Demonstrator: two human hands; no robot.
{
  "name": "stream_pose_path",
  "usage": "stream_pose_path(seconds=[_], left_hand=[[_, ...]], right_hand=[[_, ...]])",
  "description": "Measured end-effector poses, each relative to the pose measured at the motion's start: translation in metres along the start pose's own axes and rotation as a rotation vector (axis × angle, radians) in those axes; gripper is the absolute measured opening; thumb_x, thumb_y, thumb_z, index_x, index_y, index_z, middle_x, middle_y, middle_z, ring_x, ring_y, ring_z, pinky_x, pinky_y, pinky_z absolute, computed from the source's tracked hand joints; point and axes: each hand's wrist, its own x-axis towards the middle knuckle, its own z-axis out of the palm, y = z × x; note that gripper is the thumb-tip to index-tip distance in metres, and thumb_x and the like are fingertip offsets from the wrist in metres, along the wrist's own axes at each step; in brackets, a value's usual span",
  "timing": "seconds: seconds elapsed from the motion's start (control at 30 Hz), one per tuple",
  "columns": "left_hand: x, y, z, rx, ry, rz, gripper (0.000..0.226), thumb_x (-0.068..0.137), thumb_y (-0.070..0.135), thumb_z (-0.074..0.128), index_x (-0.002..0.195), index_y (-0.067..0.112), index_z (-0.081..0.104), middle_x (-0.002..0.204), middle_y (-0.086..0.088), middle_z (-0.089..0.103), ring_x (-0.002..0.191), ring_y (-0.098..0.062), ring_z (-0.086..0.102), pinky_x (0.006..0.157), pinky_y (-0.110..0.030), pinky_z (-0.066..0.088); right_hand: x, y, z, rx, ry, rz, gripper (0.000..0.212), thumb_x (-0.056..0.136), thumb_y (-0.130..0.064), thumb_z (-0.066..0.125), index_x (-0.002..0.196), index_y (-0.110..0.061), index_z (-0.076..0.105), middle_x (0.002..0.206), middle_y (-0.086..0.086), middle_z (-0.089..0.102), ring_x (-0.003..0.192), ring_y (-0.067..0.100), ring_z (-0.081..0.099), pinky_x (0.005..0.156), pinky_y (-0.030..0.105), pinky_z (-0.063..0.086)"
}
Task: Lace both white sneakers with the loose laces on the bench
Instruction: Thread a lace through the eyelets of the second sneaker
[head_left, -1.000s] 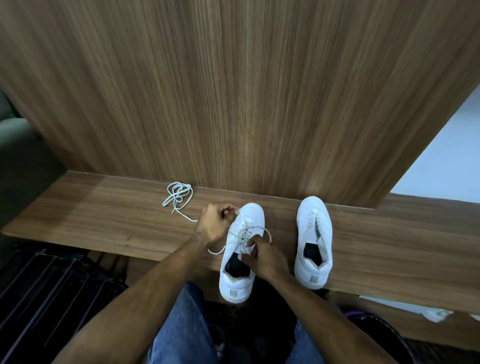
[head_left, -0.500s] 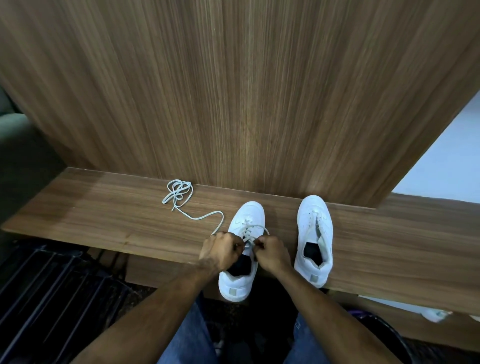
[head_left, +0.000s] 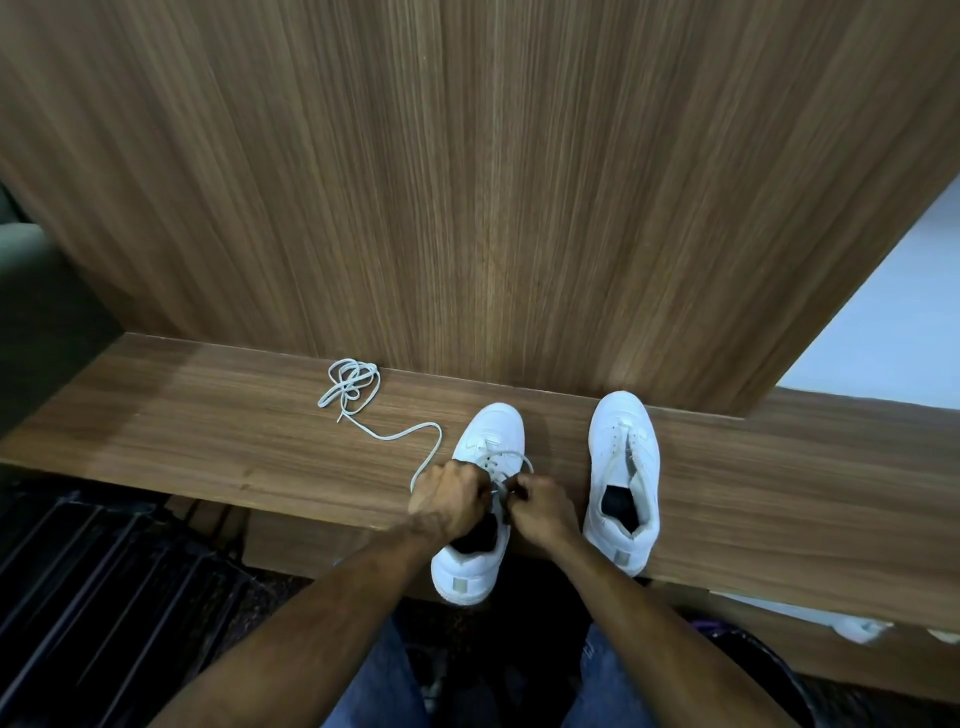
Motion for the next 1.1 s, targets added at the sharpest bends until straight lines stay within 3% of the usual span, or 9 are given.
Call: stream_pose_path(seconds=[0.13,0.27,0.47,0.63,0.73,0.9,1.0,1.1], left_hand=[[0.006,0.003,-0.005,0.077,-0.018,0.062,0.028,0.092,0.032,0.046,0.107,0.018,0.065,0.114,-0.011,0.066,0.104,-0.035,0.062,0.081,-0.038,0.048],[0.004,0.004,-0.004,0.041,-0.033,0.020,0.029,0.091,0.035,0.046,0.107,0.019,0.066,0.114,-0.011,0.065,0.104,-0.036,0.061,0.082,-0.039,0.047],[-0.003,0.004,-0.001,-0.261,-0.043,-0.169,0.026,0.085,0.037,0.054,0.102,0.025,0.069,0.112,-0.009,0.067,0.108,-0.033,0.061,0.083,-0.034,0.047],[-0.004,-0.001,0.001,-0.422,-0.047,-0.168,0.018,0.079,0.035,0.058,0.091,0.033,0.071,0.099,-0.004,0.072,0.099,-0.029,0.065,0.080,-0.035,0.053],[-0.006,-0.003,0.003,-0.350,-0.019,-0.133,0.019,0.082,0.034,0.056,0.095,0.031,0.070,0.103,-0.004,0.071,0.101,-0.030,0.063,0.080,-0.033,0.051],[-0.004,0.003,-0.002,-0.017,0.026,0.008,0.030,0.092,0.036,0.044,0.109,0.019,0.062,0.120,-0.006,0.062,0.108,-0.034,0.060,0.082,-0.038,0.046],[-0.002,0.007,-0.001,0.009,-0.016,-0.001,0.031,0.092,0.036,0.045,0.110,0.018,0.062,0.120,-0.008,0.063,0.110,-0.034,0.060,0.084,-0.038,0.046],[-0.002,0.004,-0.003,-0.040,-0.042,-0.026,0.030,0.091,0.035,0.045,0.106,0.018,0.064,0.118,-0.009,0.064,0.110,-0.035,0.059,0.087,-0.038,0.046]], right_hand=[[-0.001,0.000,-0.004,0.057,-0.034,-0.012,0.029,0.090,-0.021,0.052,0.111,-0.024,0.071,0.117,0.002,0.068,0.111,0.023,0.061,0.090,0.032,0.047],[0.001,0.002,-0.002,0.162,-0.074,0.014,0.030,0.087,-0.013,0.049,0.100,-0.023,0.074,0.099,0.002,0.073,0.097,0.020,0.067,0.089,0.036,0.051],[0.004,0.003,0.001,0.080,-0.063,0.011,0.026,0.086,-0.023,0.052,0.104,-0.028,0.071,0.108,-0.004,0.071,0.100,0.018,0.065,0.088,0.034,0.050],[0.004,0.008,0.003,0.105,-0.070,-0.002,0.027,0.084,-0.025,0.053,0.103,-0.031,0.071,0.106,-0.003,0.072,0.100,0.019,0.066,0.091,0.036,0.050],[0.004,0.010,0.004,0.099,-0.067,-0.007,0.028,0.084,-0.026,0.052,0.104,-0.032,0.071,0.106,-0.003,0.072,0.101,0.020,0.066,0.090,0.036,0.051],[0.005,0.006,0.004,0.015,-0.046,0.009,0.028,0.088,-0.027,0.054,0.112,-0.034,0.068,0.118,-0.005,0.067,0.109,0.020,0.062,0.087,0.029,0.047],[0.004,0.007,0.003,-0.001,-0.035,0.013,0.029,0.088,-0.026,0.054,0.113,-0.033,0.067,0.119,-0.003,0.067,0.111,0.021,0.061,0.088,0.030,0.046],[0.004,0.006,0.003,0.030,-0.032,0.013,0.024,0.088,-0.027,0.054,0.106,-0.032,0.069,0.108,-0.004,0.071,0.104,0.019,0.065,0.087,0.031,0.049]])
